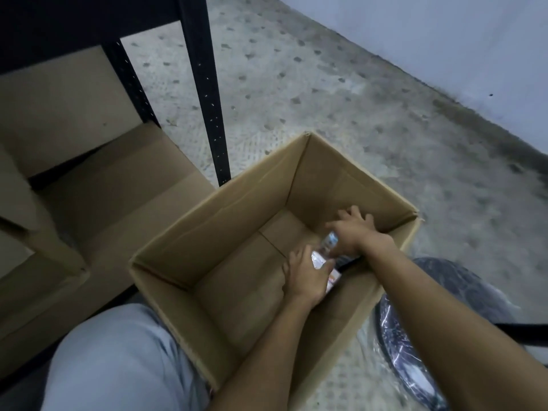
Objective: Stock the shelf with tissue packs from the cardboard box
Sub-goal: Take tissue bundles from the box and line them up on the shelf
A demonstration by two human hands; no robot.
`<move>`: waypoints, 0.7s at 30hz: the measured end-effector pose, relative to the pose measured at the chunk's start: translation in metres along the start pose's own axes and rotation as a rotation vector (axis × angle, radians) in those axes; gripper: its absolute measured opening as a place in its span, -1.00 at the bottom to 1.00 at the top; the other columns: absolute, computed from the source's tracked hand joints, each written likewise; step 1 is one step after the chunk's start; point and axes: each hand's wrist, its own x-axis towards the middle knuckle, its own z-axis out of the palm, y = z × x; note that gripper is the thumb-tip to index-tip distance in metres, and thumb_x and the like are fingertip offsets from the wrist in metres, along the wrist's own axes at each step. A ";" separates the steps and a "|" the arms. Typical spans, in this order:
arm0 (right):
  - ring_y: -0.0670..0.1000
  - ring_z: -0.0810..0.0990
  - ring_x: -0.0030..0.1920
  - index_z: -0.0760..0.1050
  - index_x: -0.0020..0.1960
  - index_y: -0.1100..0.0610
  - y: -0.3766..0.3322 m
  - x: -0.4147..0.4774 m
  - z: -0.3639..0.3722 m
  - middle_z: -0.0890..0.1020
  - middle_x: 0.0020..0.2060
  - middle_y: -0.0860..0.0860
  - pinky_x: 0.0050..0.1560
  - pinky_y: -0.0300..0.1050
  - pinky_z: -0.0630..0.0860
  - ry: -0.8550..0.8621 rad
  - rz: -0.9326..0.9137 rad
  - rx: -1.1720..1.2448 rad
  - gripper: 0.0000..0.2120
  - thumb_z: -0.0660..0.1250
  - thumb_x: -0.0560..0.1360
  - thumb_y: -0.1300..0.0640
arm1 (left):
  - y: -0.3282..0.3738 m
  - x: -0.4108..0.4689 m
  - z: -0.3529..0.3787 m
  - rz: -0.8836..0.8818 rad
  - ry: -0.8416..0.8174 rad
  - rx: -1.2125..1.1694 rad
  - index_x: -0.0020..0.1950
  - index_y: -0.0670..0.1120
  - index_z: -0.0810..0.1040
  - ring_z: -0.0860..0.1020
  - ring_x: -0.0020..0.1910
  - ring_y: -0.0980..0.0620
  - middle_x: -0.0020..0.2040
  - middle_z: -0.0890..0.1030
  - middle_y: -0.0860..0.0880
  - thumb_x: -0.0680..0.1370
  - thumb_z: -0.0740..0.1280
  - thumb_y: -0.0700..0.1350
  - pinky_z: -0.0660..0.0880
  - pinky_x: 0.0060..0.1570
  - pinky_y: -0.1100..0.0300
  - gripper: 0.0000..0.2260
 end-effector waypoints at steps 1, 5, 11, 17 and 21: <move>0.20 0.10 0.40 0.30 0.40 -0.15 -0.001 0.001 0.001 0.26 0.39 0.09 0.29 0.19 0.19 -0.012 -0.004 -0.030 -0.33 0.41 0.35 -0.21 | -0.003 0.001 0.001 -0.027 0.015 0.001 0.24 0.07 0.43 0.29 0.33 -0.12 0.32 0.37 -0.06 0.49 0.33 0.15 0.31 0.27 0.05 -0.63; 0.18 0.14 0.36 0.33 0.36 -0.16 -0.007 0.006 0.004 0.30 0.34 0.06 0.24 0.18 0.20 -0.062 -0.013 -0.073 -0.37 0.43 0.35 -0.20 | -0.009 0.006 0.002 -0.080 0.092 0.048 0.20 0.12 0.41 0.32 0.29 -0.12 0.27 0.41 -0.05 0.42 0.31 0.28 0.39 0.20 -0.05 -0.56; 0.19 0.22 0.28 0.42 0.28 -0.12 -0.012 0.011 0.004 0.36 0.25 0.04 0.16 0.30 0.40 -0.144 -0.055 0.020 -0.43 0.50 0.32 -0.09 | -0.009 0.007 0.000 -0.187 0.155 0.082 0.25 0.15 0.40 0.32 0.30 -0.10 0.24 0.40 -0.05 0.36 0.28 0.39 0.39 0.13 -0.03 -0.45; 0.18 0.26 0.25 0.45 0.25 -0.09 -0.013 0.011 0.001 0.41 0.24 0.05 0.09 0.20 0.41 -0.116 -0.060 0.017 -0.51 0.49 0.35 0.05 | -0.017 0.014 -0.008 -0.271 0.181 0.029 0.15 0.08 0.50 0.44 0.21 -0.16 0.17 0.48 -0.10 0.36 0.33 0.23 0.45 0.11 0.02 -0.58; 0.17 0.28 0.25 0.44 0.28 -0.08 -0.012 0.007 -0.002 0.45 0.21 0.06 0.08 0.16 0.42 -0.069 -0.026 0.078 -0.48 0.47 0.35 0.07 | -0.019 0.011 -0.019 -0.253 0.167 -0.030 -0.08 0.01 0.55 0.58 -0.06 -0.08 -0.06 0.63 -0.01 0.32 0.36 0.18 0.57 -0.03 0.04 -0.70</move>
